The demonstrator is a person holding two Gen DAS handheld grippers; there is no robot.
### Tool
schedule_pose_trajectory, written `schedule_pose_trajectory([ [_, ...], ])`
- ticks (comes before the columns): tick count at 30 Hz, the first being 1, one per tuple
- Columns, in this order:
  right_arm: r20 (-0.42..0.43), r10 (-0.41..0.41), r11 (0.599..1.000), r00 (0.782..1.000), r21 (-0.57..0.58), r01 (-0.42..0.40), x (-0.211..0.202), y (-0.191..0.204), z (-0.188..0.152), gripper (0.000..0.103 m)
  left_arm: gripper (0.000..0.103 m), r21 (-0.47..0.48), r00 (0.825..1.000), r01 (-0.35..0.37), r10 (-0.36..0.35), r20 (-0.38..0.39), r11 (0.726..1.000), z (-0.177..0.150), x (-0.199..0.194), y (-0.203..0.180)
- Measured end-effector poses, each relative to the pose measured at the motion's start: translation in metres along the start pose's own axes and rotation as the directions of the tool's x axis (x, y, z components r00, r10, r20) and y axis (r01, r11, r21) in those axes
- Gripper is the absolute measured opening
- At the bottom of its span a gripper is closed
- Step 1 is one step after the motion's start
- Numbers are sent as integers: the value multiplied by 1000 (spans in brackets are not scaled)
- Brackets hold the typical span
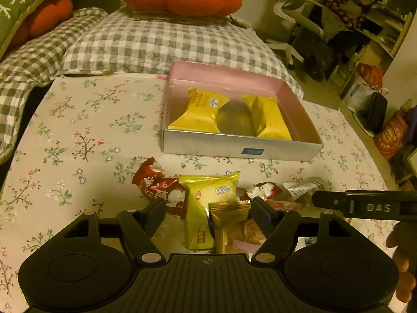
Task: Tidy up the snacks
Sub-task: 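Lower both tools back toward the remaining snack pile, then grasp the pink-wrapped pastry with the left tool while the right tool grasps a white paper packet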
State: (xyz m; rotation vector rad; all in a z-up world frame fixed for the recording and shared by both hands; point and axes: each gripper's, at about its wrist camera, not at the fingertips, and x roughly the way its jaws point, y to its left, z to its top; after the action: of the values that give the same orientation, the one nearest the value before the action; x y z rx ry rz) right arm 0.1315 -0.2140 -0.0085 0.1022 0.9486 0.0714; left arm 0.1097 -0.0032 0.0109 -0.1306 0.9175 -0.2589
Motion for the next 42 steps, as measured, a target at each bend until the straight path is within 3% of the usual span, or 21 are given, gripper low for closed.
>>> schedule_pose_trajectory([
  [16, -64, -23, 1000, 998, -5, 23, 26, 1, 6, 78, 73, 73, 999, 52, -53, 6, 996, -2, -3, -12],
  [26, -81, -3, 1000, 997, -3, 3, 31, 1, 6, 59, 73, 150, 994, 109, -111, 4, 983, -4, -6, -23],
  [35, -6, 8, 994, 1000, 106, -7, 11, -17, 12, 59, 73, 334, 984, 174, -177, -22, 926, -13, -4, -49],
  [42, 43, -1, 985, 999, 174, -7, 1, -30, 14, 59, 69, 486, 987, 159, -153, -51, 859, -15, 16, -74],
])
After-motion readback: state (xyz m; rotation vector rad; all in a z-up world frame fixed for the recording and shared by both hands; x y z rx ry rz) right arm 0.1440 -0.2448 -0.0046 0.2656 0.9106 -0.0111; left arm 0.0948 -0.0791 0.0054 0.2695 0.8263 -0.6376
